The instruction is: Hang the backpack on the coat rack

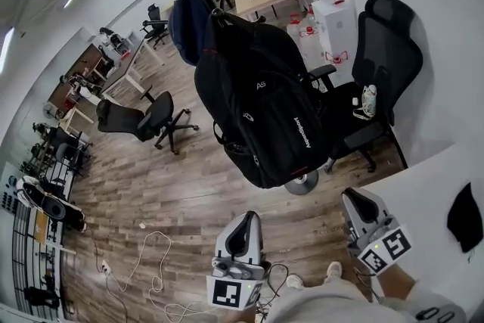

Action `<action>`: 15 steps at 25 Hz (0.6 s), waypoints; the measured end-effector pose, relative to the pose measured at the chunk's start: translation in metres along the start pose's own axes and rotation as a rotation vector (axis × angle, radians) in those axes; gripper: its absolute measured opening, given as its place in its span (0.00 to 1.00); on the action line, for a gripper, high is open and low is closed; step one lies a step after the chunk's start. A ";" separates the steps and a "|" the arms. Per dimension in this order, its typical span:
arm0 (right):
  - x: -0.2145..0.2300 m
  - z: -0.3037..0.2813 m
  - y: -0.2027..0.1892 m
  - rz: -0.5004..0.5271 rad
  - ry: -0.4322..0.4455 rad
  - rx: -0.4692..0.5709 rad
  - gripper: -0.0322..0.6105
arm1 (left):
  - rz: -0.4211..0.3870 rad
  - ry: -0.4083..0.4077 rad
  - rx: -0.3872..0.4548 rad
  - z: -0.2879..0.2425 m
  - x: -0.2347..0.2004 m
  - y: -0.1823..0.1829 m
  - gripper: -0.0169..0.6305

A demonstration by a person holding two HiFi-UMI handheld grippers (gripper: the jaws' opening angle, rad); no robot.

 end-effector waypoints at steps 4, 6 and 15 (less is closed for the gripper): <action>-0.018 -0.005 -0.010 -0.003 0.002 -0.020 0.12 | 0.029 -0.006 -0.017 0.017 -0.010 -0.009 0.04; -0.029 -0.007 -0.014 -0.001 -0.005 -0.024 0.12 | 0.045 -0.018 -0.018 0.027 -0.016 -0.012 0.04; -0.079 -0.004 -0.005 0.041 -0.092 -0.053 0.12 | 0.152 -0.123 -0.015 0.045 -0.031 -0.009 0.04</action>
Point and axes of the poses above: the fingertips, and each gripper's own axes: z backward along the fingers, x to its right, y out of its top, the point moved 2 cm from there along z, backward along the fingers, and after that the axes turned 1 degree about z, right-handed, at the moved point
